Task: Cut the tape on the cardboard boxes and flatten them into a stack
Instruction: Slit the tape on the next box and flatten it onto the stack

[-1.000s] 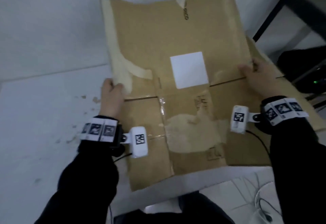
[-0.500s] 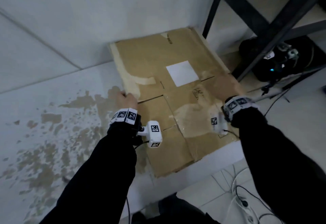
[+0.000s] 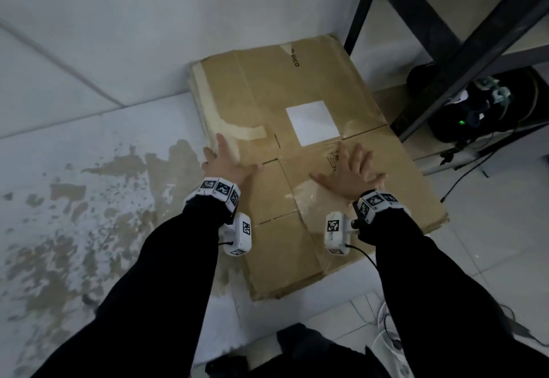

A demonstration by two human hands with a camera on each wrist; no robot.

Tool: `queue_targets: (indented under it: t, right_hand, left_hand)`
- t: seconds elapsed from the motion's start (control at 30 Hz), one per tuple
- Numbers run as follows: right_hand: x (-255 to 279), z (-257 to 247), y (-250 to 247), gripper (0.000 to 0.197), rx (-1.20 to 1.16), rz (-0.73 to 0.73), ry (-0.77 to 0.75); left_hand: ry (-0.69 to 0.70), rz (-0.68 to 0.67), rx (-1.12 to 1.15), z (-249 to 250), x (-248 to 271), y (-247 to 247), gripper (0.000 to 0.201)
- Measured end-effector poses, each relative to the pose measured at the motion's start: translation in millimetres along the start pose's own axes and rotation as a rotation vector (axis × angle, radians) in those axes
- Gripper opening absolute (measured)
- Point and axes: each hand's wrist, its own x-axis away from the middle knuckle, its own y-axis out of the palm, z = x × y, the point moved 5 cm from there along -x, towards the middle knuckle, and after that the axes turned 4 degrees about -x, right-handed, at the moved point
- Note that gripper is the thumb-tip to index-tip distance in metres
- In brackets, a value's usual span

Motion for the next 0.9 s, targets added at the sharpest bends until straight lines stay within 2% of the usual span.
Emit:
queue_targets:
  t: [0.07,0.13,0.2,0.27,0.33,0.4,0.53,0.63,0.7,0.77,0.83,0.9]
  right_hand:
    - [-1.9,-2.7,-0.5,0.108,0.014,0.013,0.022]
    - [2.8,-9.7,-4.7,0.101,-0.003,0.096,0.044]
    - [7.4,-21.5,-5.8,0.077,-0.030,0.180,-0.021]
    - [19.6,-36.9,-1.1,0.046,0.056,0.274,-0.148]
    - [46.9,-63.4,6.5,0.033,0.111,0.371,-0.344]
    - [85.4,-100.6,20.0,0.026,0.003,0.336,-0.561]
    - [168.6,-178.4,80.8,0.011,-0.146,0.064,-0.833]
    - [230.3,-228.1,175.2,0.010,-0.101,-0.359,-0.910]
    - [276.9,-246.8,253.2,0.009,0.041,-0.658,-0.912]
    - [324.6,-256.5,332.5,0.014,0.284,-0.839,-0.982]
    - [368.1,-261.7,408.3,0.021,0.603,-0.912,-1.110]
    - [403.9,-269.0,477.3,0.027,0.876,-0.933,-1.163]
  left_hand:
    - [0.027,0.043,-0.002,-5.3,-1.9,-0.7,0.117]
    - [0.089,0.057,0.046,-10.3,8.8,-5.6,0.101]
    - [0.179,0.073,0.169,-25.9,29.1,-12.2,0.075]
    - [0.240,0.067,0.278,-56.5,60.7,-17.0,0.048]
    - [0.252,0.041,0.336,-98.9,100.6,-16.1,0.029]
    - [0.189,0.054,0.408,-154.2,145.0,-11.2,0.021]
    - [-0.096,0.080,0.659,-282.3,249.8,18.6,0.022]
    - [-0.409,0.188,0.902,-386.2,321.6,57.8,0.023]
    - [-0.669,0.300,1.051,-456.9,364.7,92.7,0.017]
    - [-0.932,0.325,1.157,-524.7,404.7,136.0,0.014]
    - [-1.150,0.273,1.259,-583.3,442.8,180.2,0.021]
    - [-1.318,0.195,1.356,-628.3,482.8,210.7,0.031]
